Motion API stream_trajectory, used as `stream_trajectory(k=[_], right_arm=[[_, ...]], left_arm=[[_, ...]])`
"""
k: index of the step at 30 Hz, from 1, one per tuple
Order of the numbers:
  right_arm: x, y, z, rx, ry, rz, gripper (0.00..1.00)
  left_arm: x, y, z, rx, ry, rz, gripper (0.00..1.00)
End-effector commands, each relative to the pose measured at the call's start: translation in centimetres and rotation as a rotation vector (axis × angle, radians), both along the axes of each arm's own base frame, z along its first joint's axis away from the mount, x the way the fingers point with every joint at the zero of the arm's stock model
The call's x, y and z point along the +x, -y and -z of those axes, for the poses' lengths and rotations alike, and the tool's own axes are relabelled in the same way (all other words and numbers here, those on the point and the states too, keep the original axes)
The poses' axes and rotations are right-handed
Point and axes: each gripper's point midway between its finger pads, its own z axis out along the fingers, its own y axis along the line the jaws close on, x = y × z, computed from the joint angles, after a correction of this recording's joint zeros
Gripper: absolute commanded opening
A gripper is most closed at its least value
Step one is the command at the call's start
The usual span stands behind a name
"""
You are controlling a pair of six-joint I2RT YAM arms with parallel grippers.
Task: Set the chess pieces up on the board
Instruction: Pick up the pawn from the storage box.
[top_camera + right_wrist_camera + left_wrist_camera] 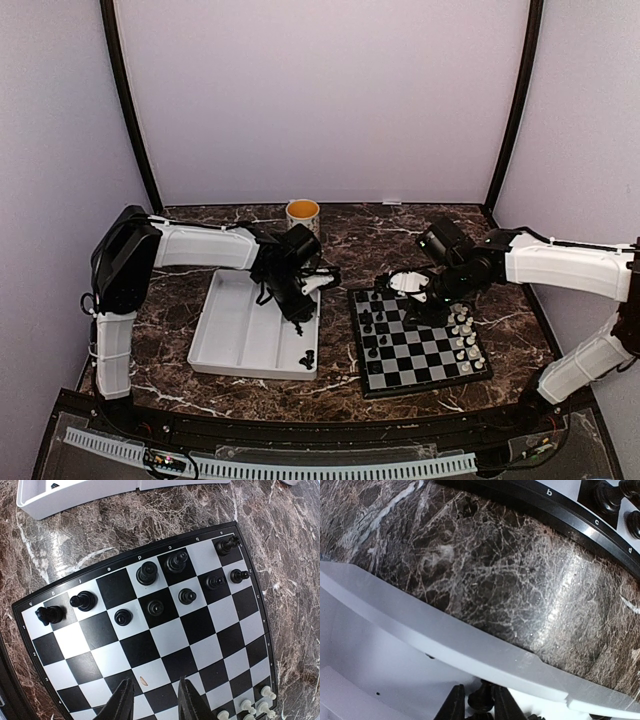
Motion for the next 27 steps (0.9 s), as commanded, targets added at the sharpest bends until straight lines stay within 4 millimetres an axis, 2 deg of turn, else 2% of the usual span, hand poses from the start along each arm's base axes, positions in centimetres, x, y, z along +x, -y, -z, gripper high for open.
stream_trajectory(k=[1, 6, 10, 14, 17, 20, 21, 22, 23, 27], right_arm=[[0.6, -0.6, -0.7, 0.03, 0.008, 0.011, 0.33], [0.6, -0.6, -0.9, 0.032, 0.01, 0.011, 0.32], [0.7, -0.9, -1.5, 0.049, 0.011, 0.014, 0.32], [1.4, -1.7, -3.1, 0.092, 0.017, 0.021, 0.32], [3.4, -2.4, -4.8, 0.133, 0.065, 0.086, 0.32], [5.0, -3.6, -6.8, 0.217, 0.06, 0.128, 0.32], [5.3, -4.1, -7.4, 0.245, 0.052, 0.136, 0.32], [5.7, -4.7, -8.0, 0.274, 0.038, 0.141, 0.32], [6.2, -5.5, -8.7, 0.306, 0.024, 0.143, 0.33], [6.5, -8.5, -9.8, 0.42, -0.125, 0.141, 0.36]], left_arm=[[-0.6, -0.9, 0.5, 0.03, -0.02, 0.003, 0.2], [-0.6, -1.1, -0.1, 0.036, -0.019, -0.004, 0.1], [-0.2, -1.1, -1.3, 0.023, 0.008, -0.017, 0.06], [0.0, -0.8, -3.8, -0.028, 0.037, -0.027, 0.05], [0.4, -1.0, -5.9, -0.062, 0.075, -0.042, 0.05], [0.7, -0.9, -7.6, -0.113, 0.128, -0.046, 0.05], [0.7, -0.7, -9.0, -0.151, 0.152, -0.042, 0.05], [0.6, -0.5, -9.2, -0.179, 0.166, -0.037, 0.05], [0.4, -0.2, -10.5, -0.225, 0.184, -0.028, 0.05], [0.0, 0.8, -13.3, -0.38, 0.246, -0.002, 0.05]])
